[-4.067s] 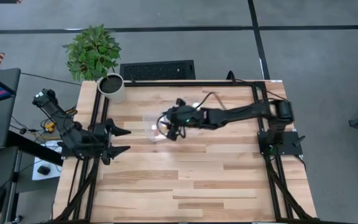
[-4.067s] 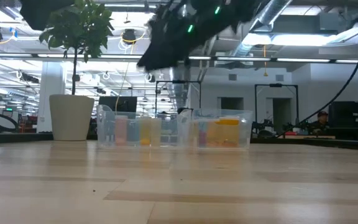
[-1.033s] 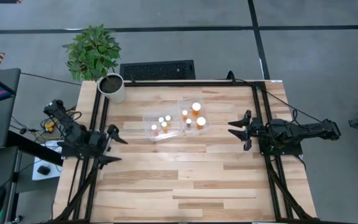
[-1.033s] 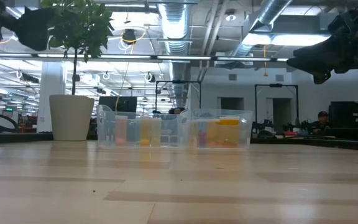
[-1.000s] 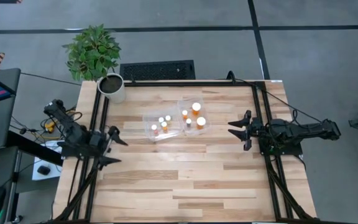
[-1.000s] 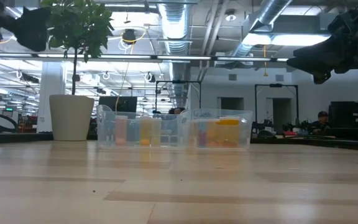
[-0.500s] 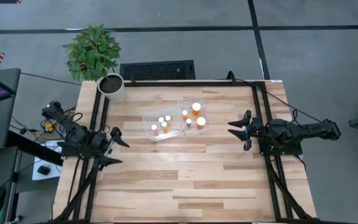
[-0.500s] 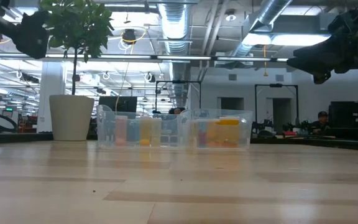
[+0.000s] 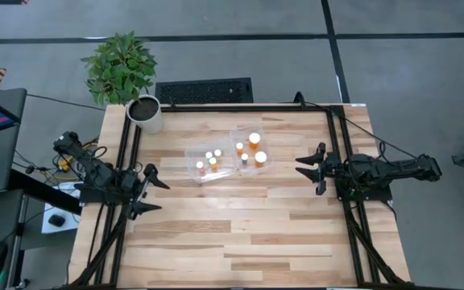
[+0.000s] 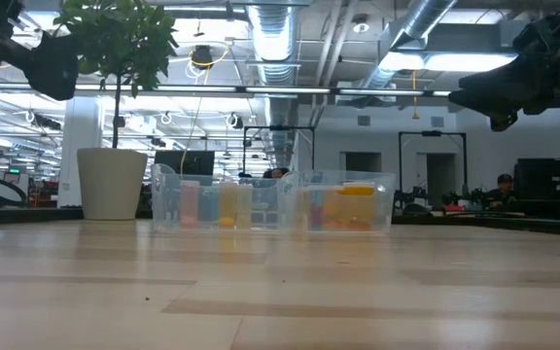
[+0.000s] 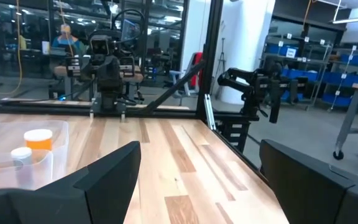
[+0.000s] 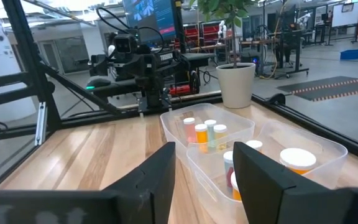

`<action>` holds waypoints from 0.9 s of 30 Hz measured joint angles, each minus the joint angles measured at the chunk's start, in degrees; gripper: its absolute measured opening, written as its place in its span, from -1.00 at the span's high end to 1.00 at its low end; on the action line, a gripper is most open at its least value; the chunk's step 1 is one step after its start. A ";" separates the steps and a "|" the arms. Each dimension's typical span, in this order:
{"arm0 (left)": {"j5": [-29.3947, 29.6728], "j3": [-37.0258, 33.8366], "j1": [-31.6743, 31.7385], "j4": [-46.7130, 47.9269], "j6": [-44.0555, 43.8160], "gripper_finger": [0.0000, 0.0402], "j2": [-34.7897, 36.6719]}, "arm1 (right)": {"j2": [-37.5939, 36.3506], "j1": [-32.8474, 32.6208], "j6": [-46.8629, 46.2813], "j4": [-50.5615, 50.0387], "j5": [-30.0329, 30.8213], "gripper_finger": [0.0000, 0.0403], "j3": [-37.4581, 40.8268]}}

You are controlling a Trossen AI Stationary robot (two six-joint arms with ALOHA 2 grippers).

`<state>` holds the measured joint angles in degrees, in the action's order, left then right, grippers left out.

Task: Pick and place medicine bottles into bin by pill shape (circle, oval)
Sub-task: Return to Home Position

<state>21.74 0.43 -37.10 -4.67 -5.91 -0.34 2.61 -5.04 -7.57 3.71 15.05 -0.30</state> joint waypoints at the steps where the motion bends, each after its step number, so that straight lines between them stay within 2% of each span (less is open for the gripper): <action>1: 0.02 0.00 0.00 0.00 0.02 -0.61 0.00 | 0.00 0.00 0.00 0.00 0.00 0.14 0.00; 27: 0.02 -0.04 0.00 0.00 0.09 -0.61 0.00 | 0.00 0.00 0.00 0.01 -0.03 0.15 0.00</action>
<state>21.76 0.38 -37.10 -4.67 -5.82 -0.34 2.61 -5.04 -7.57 3.73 15.03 -0.30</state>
